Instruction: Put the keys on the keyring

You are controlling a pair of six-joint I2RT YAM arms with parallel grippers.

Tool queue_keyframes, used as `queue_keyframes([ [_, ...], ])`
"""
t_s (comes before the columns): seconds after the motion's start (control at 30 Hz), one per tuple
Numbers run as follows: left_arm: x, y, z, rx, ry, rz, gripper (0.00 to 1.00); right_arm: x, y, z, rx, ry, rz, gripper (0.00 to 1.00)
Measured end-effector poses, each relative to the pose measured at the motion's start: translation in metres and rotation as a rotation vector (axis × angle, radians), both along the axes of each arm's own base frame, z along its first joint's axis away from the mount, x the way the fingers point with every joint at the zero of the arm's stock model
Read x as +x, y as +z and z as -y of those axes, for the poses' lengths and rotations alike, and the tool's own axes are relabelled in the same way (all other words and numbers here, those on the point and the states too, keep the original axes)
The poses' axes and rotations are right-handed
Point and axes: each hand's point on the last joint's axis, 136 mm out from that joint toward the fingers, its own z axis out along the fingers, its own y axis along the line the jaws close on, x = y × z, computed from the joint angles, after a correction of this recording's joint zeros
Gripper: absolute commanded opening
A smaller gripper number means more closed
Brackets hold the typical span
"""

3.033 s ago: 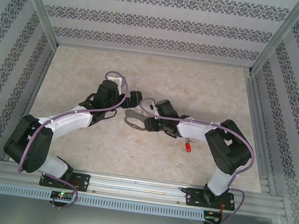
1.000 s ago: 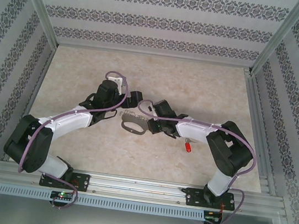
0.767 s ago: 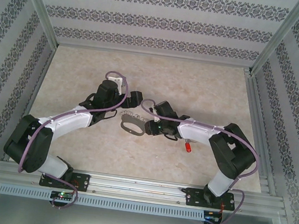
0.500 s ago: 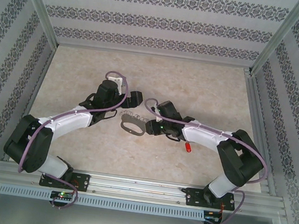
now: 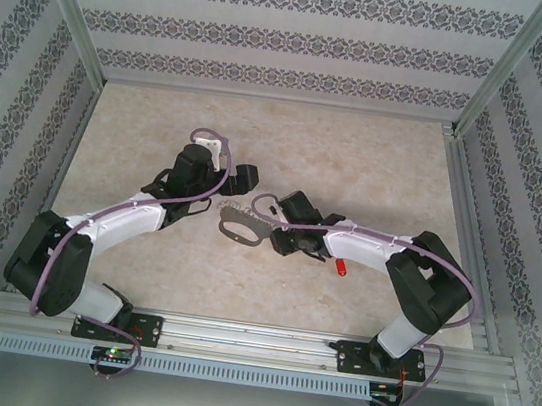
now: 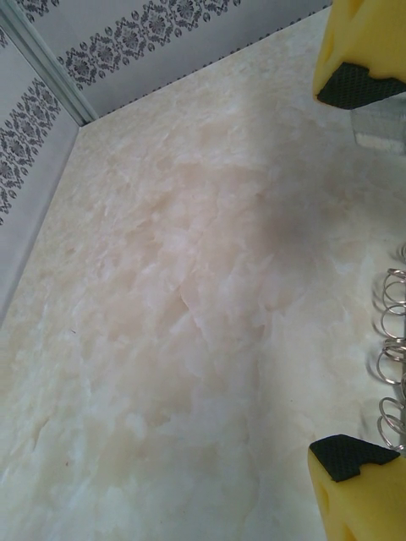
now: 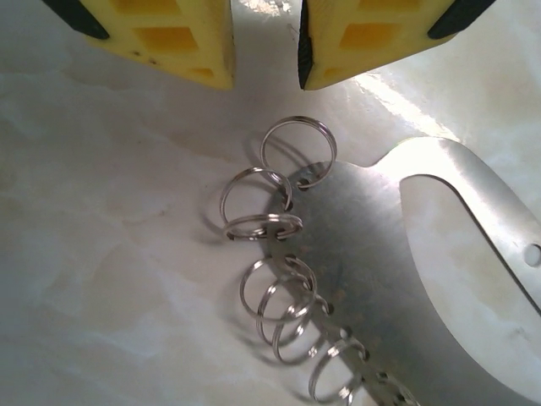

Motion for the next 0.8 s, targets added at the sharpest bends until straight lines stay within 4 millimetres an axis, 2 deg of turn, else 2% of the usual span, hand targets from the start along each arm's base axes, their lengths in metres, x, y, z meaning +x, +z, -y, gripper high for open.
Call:
queue_keyframes([
  [0.2, -0.002, 0.006, 0.001, -0.007, -0.011, 0.013, 1.0, -0.001, -0.012, -0.001, -0.077, 0.049, 0.019, 0.31],
  [0.8, -0.003, 0.008, 0.001, -0.008, -0.015, 0.015, 1.0, 0.011, -0.011, -0.008, -0.16, 0.086, 0.073, 0.3],
])
